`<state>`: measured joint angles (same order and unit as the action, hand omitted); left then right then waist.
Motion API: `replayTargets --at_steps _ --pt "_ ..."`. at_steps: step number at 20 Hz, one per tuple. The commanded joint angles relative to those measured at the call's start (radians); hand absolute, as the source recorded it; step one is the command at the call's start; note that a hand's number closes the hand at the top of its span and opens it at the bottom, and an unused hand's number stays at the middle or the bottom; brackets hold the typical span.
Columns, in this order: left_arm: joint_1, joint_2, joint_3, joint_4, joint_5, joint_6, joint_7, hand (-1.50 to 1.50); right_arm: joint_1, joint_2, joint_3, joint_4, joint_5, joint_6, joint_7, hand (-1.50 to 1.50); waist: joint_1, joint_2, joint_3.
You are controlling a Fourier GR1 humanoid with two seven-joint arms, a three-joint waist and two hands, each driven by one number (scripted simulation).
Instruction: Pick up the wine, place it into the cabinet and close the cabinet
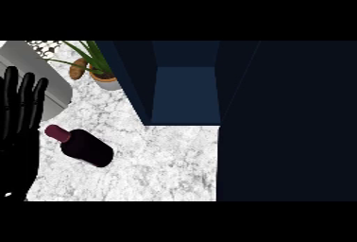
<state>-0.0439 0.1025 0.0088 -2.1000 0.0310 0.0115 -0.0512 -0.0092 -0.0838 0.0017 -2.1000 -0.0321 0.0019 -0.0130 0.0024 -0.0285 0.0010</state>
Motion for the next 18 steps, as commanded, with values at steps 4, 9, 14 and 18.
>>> replayTargets --at_steps 4,9,14,18 --pt "-0.046 0.102 0.154 0.082 0.188 -0.131 0.003 -1.50 0.184 0.022 0.051 -0.170 0.056 -0.004 0.002 -1.50 -0.012 0.027 -0.001" --pt "0.014 0.131 0.201 0.140 0.483 -0.239 0.162 -1.50 0.177 0.031 0.155 -0.178 -0.074 0.058 0.177 -1.50 -0.001 0.026 -0.002" --pt "0.053 0.187 0.262 -0.020 0.633 -0.189 0.361 -1.50 0.249 0.022 0.203 -0.355 -0.084 0.051 0.270 -1.50 0.000 0.024 -0.001" --pt "0.009 0.198 0.270 -0.097 0.658 -0.110 0.450 -1.50 0.256 0.027 0.265 -0.445 -0.019 0.016 0.364 -1.50 -0.003 0.026 -0.001"
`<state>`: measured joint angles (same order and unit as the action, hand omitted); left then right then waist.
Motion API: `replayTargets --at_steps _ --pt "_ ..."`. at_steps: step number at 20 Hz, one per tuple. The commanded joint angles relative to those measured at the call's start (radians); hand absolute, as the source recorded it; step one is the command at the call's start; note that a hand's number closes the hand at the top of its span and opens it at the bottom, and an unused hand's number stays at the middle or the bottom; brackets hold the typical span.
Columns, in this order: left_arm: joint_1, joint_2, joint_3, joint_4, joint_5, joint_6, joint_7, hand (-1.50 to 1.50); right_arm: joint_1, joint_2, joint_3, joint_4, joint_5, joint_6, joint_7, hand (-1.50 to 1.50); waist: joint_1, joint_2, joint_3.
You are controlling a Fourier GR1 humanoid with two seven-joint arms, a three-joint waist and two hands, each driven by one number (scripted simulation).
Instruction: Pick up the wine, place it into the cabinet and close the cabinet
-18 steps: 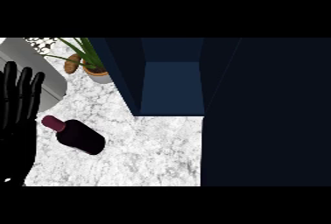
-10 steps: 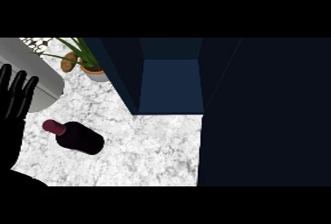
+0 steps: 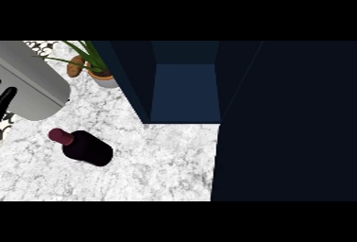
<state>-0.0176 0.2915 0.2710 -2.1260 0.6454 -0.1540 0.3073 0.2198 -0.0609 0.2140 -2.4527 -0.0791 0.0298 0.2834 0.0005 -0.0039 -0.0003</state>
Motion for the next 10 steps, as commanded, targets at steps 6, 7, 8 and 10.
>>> replayTargets --at_steps 6,7,8,10 --pt "-0.003 0.026 0.029 -0.173 0.053 0.141 0.186 -1.50 -0.036 0.046 0.219 -0.178 0.176 -0.120 0.213 -1.50 -0.002 0.000 0.000" --pt "-0.077 0.059 0.044 -0.115 0.063 0.158 0.208 -1.50 -0.048 0.040 0.233 -0.118 0.195 -0.111 0.176 -1.50 -0.005 0.002 0.000" --pt "0.000 0.045 0.069 -0.186 0.097 0.142 0.220 -1.50 -0.060 0.021 0.175 -0.153 0.148 -0.111 0.205 -1.50 0.001 0.001 0.000" --pt "-0.043 0.053 0.058 -0.095 0.074 0.120 0.195 -1.50 -0.152 0.060 0.252 -0.165 0.231 -0.189 0.304 -1.50 -0.003 0.002 -0.001"
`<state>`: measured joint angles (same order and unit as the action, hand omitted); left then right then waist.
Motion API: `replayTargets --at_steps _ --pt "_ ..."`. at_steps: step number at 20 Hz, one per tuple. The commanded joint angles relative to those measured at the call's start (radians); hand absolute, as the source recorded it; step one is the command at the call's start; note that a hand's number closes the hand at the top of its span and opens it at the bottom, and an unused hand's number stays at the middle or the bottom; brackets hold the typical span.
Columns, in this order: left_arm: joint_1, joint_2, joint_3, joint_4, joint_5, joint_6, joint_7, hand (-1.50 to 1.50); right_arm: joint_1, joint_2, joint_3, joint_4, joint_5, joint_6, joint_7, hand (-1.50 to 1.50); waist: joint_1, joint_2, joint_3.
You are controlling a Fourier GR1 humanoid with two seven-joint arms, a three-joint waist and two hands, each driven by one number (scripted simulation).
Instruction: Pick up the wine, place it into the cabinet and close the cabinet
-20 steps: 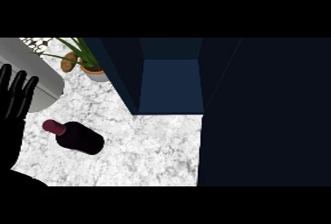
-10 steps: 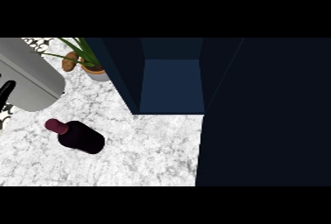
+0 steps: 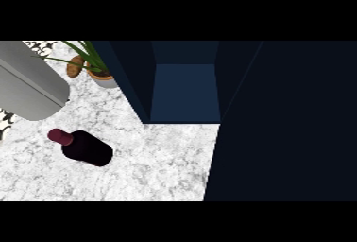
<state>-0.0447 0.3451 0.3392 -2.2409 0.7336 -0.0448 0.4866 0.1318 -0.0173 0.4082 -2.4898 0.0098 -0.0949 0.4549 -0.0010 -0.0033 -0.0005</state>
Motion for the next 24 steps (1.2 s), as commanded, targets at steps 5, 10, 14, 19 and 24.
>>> replayTargets --at_steps 5,10,14,19,24 --pt "0.029 0.004 0.039 0.045 0.007 -0.044 0.001 -1.50 -0.033 -0.041 0.062 -0.201 0.143 -0.077 0.172 -1.50 -0.008 -0.001 -0.002" --pt "0.024 0.003 0.019 0.021 -0.028 0.002 0.045 -1.50 -0.072 -0.061 0.047 -0.136 0.132 -0.098 0.147 -1.50 -0.005 0.001 0.000" --pt "-0.015 -0.003 0.001 0.097 -0.088 -0.010 0.005 -1.50 -0.039 -0.097 0.023 -0.161 0.076 -0.094 0.129 -1.50 -0.010 0.002 0.000" --pt "0.004 -0.014 0.026 0.196 -0.083 -0.086 -0.054 -1.50 -0.101 -0.079 0.114 -0.204 0.173 -0.177 0.230 -1.50 -0.013 0.000 -0.001" --pt "0.025 -0.043 -0.010 0.230 -0.131 -0.129 -0.104 -1.50 -0.081 -0.117 0.187 -0.213 0.228 -0.206 0.236 -1.50 -0.018 -0.003 -0.001"
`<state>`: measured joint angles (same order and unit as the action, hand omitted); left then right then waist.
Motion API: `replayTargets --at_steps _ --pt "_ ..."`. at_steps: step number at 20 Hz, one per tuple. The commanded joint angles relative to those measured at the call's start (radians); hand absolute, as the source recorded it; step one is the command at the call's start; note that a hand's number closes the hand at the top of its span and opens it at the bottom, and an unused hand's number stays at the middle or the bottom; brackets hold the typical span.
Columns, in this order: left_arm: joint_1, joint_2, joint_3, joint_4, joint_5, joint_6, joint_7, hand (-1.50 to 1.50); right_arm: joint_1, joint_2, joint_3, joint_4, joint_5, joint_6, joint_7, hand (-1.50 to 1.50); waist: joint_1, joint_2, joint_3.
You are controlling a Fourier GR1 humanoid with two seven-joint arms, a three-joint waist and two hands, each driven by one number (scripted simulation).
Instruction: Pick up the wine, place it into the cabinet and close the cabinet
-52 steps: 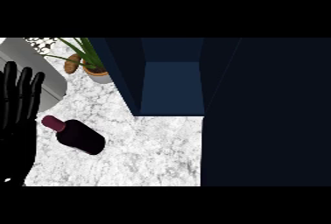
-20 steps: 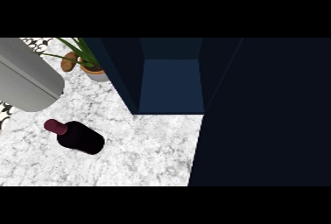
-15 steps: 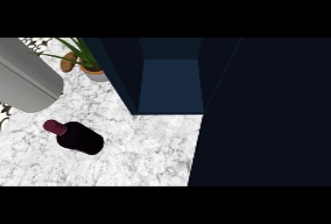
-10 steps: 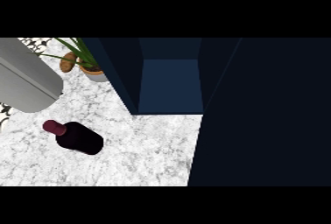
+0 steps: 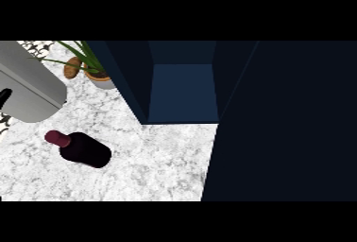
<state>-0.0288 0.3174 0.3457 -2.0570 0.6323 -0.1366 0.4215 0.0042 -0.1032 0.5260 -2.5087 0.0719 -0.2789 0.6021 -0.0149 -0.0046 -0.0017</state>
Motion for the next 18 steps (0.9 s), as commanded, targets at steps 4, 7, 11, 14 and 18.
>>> replayTargets --at_steps 4,7,11,14,18 --pt "0.063 -0.055 -0.018 0.128 -0.072 -0.104 -0.136 -1.50 -0.004 -0.050 0.042 -0.185 0.146 -0.035 0.107 -1.50 0.001 0.000 -0.001" --pt "0.054 -0.057 -0.010 0.227 -0.117 -0.142 -0.208 -1.50 -0.014 -0.067 0.048 -0.186 0.141 -0.046 0.101 -1.50 -0.007 0.000 -0.001" --pt "0.078 -0.092 -0.029 0.236 -0.167 -0.130 -0.248 -1.50 -0.056 -0.090 0.025 -0.226 0.138 -0.076 0.161 -1.50 -0.007 -0.002 -0.001" --pt "0.137 -0.102 -0.027 0.232 -0.171 -0.165 -0.280 -1.50 0.006 -0.087 0.126 -0.189 0.194 -0.111 0.096 -1.50 0.000 -0.004 0.000" --pt "0.110 -0.088 0.007 0.366 -0.220 -0.192 -0.381 -1.50 -0.015 -0.100 0.135 -0.193 0.201 -0.142 0.106 -1.50 -0.008 -0.003 -0.001"
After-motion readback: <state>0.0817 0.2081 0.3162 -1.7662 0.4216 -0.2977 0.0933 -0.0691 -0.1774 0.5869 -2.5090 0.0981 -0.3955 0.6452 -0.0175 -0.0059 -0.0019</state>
